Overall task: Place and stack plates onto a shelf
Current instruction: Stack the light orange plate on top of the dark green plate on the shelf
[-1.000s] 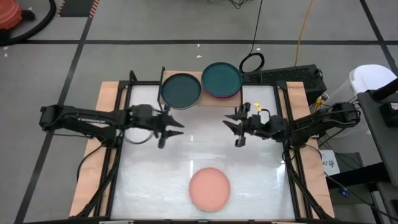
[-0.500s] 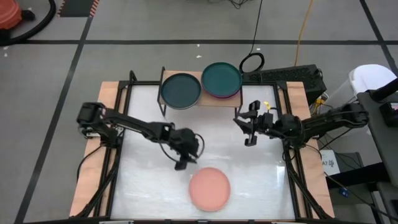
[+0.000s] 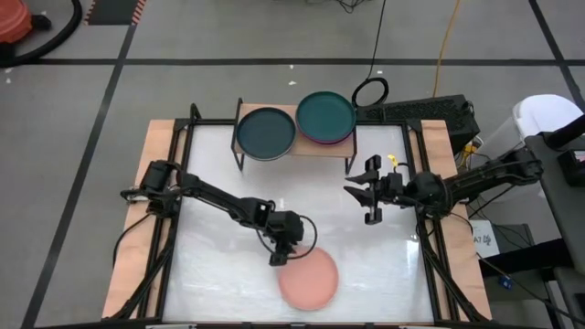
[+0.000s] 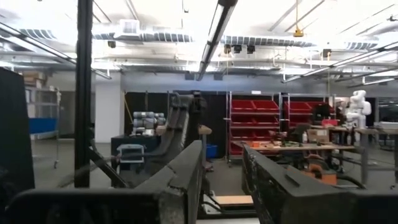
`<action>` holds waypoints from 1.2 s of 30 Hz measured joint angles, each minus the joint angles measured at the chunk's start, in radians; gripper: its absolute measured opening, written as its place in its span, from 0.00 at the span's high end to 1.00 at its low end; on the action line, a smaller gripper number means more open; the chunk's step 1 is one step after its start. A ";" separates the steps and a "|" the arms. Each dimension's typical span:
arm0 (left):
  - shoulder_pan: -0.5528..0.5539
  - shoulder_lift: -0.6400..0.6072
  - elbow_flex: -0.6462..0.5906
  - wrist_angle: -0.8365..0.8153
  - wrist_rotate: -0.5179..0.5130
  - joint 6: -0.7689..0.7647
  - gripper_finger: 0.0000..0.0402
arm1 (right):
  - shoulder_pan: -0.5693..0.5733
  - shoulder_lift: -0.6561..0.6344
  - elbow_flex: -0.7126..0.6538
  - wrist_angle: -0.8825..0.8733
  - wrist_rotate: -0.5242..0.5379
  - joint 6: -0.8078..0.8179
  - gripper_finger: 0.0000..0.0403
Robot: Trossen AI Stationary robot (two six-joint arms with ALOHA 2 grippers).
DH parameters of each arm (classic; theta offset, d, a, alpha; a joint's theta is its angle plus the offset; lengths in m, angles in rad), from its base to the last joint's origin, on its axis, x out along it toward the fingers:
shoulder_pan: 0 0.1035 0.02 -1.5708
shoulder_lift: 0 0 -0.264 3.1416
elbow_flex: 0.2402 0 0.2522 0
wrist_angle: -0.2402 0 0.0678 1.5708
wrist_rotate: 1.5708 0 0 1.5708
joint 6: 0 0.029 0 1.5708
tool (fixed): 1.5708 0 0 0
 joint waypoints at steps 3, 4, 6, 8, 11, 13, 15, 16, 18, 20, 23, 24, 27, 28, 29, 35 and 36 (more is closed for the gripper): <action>0.011 0.021 0.001 0.009 -0.012 -0.075 0.66 | 0.013 0.000 0.000 0.019 0.000 -0.001 0.75; 0.013 0.026 0.001 0.008 -0.012 -0.095 0.66 | 0.016 0.000 0.000 0.023 0.000 -0.001 0.75; 0.014 0.039 0.001 0.000 -0.015 -0.123 0.66 | 0.023 0.000 0.000 0.033 0.000 -0.002 0.75; 0.013 0.040 0.001 -0.007 -0.018 -0.126 0.66 | 0.029 0.000 0.001 0.042 0.000 -0.002 0.75; 0.004 0.043 0.001 -0.010 -0.044 -0.122 0.71 | 0.034 0.000 0.001 0.048 0.000 -0.002 0.75; 0.000 0.043 0.001 -0.006 -0.043 -0.122 0.79 | 0.034 0.000 0.001 0.048 0.000 -0.002 0.75; -0.002 0.043 0.001 -0.001 -0.042 -0.123 0.89 | 0.034 0.000 0.001 0.048 0.000 -0.001 0.75; -0.002 0.042 0.002 0.004 -0.031 -0.122 0.94 | 0.034 0.000 0.001 0.048 0.000 -0.001 0.75; 0.003 0.023 0.003 -0.007 -0.028 -0.116 0.97 | 0.034 0.000 0.001 0.048 0.000 -0.001 0.75; 0.014 -0.009 0.006 -0.024 -0.032 -0.087 0.97 | 0.034 0.000 0.001 0.047 0.000 -0.001 0.75; 0.050 -0.103 0.029 -0.119 -0.080 -0.013 0.97 | 0.034 0.000 0.001 0.043 0.000 -0.001 0.75; 0.065 -0.146 0.042 -0.149 -0.114 0.008 0.97 | 0.034 0.000 0.001 0.041 0.000 -0.001 0.75; 0.119 -0.288 0.091 -0.273 -0.267 0.099 0.97 | 0.034 0.000 0.001 0.037 0.001 -0.001 0.75; 0.140 -0.334 0.106 -0.300 -0.328 0.125 0.97 | 0.034 0.000 0.001 0.034 0.002 -0.001 0.75; 0.166 -0.380 0.121 -0.323 -0.376 0.151 0.97 | 0.034 0.001 0.001 0.033 0.002 -0.001 0.75; 0.389 -0.606 0.230 -0.384 -0.519 0.269 0.97 | 0.034 0.001 0.001 0.030 0.002 0.000 0.75; 0.439 -0.628 0.252 -0.391 -0.517 0.266 0.97 | 0.034 0.001 0.001 0.030 0.002 0.000 0.75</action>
